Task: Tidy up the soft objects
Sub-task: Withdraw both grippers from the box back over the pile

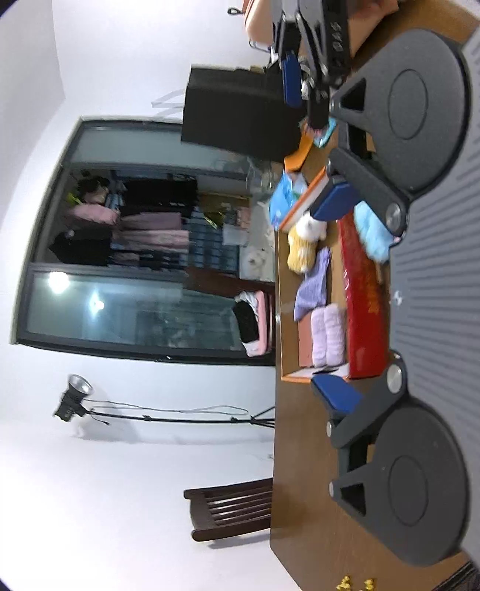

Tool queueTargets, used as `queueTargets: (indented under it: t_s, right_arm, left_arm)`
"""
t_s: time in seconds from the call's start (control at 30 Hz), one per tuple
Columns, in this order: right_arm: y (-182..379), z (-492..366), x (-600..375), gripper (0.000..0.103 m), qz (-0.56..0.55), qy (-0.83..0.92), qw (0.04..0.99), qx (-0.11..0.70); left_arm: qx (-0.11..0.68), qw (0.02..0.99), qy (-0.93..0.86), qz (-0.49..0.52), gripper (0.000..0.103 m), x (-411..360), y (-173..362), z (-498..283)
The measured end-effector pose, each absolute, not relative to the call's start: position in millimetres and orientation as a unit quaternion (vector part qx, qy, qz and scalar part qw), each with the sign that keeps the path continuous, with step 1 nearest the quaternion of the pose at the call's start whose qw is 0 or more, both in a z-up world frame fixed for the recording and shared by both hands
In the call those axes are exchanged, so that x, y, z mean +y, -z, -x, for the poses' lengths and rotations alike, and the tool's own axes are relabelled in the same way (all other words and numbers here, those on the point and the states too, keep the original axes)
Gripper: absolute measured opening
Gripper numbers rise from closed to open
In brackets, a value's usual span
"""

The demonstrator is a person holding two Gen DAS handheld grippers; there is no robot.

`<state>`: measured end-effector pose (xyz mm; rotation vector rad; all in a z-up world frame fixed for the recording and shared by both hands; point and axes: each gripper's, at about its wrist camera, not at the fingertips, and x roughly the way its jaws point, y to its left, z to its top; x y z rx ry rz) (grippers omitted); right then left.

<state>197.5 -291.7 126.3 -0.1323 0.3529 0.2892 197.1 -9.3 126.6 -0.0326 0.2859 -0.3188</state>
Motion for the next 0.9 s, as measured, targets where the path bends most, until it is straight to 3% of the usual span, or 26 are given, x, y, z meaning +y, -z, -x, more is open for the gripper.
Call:
queueTargets:
  t_s: [0.4, 0.53, 0.9]
  right_arm:
    - [-65, -48, -274, 0.072, 0.039, -0.154, 0.976, 0.15]
    - [-50, -28, -281, 0.072, -0.012, -0.15, 0.974, 0.169]
    - [-36, -37, -264, 0.072, 0.002, -0.16, 0.969, 0.186]
  left_arm:
    - [0.123, 0.978, 0.166, 0.011, 0.101, 2, -76, -61]
    - [0.138, 0.975, 0.171, 0.011, 0.101, 4, -66, -54]
    - [0.177, 0.97, 0.169, 0.011, 0.101, -6, -47, -76]
